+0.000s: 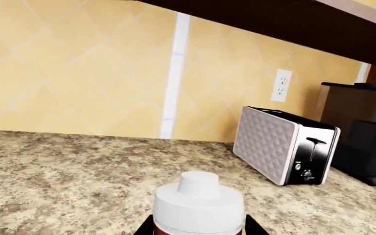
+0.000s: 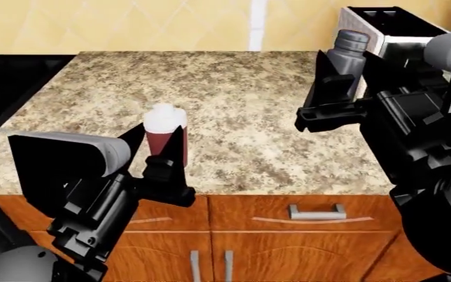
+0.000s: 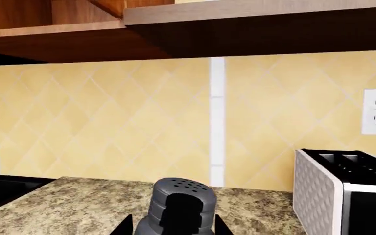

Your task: Pick and place the shaker into the drawer. Then close the cabinet.

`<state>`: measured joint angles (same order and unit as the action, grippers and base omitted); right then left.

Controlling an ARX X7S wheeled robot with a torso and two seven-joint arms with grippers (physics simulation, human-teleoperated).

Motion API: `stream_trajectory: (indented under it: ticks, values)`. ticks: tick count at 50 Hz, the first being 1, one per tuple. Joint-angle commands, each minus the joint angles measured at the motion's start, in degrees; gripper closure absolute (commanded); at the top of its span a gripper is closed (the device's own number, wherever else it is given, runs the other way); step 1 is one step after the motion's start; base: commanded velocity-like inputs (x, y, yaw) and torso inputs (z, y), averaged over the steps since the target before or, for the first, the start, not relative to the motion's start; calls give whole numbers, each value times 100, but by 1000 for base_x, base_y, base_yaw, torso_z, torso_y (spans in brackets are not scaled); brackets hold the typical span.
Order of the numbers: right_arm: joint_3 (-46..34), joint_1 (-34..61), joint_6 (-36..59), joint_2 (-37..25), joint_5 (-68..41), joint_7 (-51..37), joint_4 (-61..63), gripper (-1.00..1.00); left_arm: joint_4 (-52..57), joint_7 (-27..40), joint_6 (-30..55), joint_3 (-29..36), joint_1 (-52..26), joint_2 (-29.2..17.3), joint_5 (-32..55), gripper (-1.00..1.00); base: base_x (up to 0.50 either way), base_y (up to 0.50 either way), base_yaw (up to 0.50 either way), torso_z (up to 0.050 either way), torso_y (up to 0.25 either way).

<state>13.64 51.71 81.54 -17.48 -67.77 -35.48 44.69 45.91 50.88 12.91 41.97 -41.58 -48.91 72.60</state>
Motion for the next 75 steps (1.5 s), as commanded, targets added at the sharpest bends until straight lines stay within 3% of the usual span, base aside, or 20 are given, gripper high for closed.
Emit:
stream_trajectory:
  ticks: [1, 75]
  values:
    - [-66, -20, -83, -37, -105, -83, -37, 100, -45, -51, -70, 13, 41, 26, 17, 100, -94, -500, 0, 0, 0]
    - [-300, -170, -631, -378, -514, -453, -140, 100, -53, -147, 76, 120, -61, 177, 31, 100, -174, -500, 0, 0, 0]
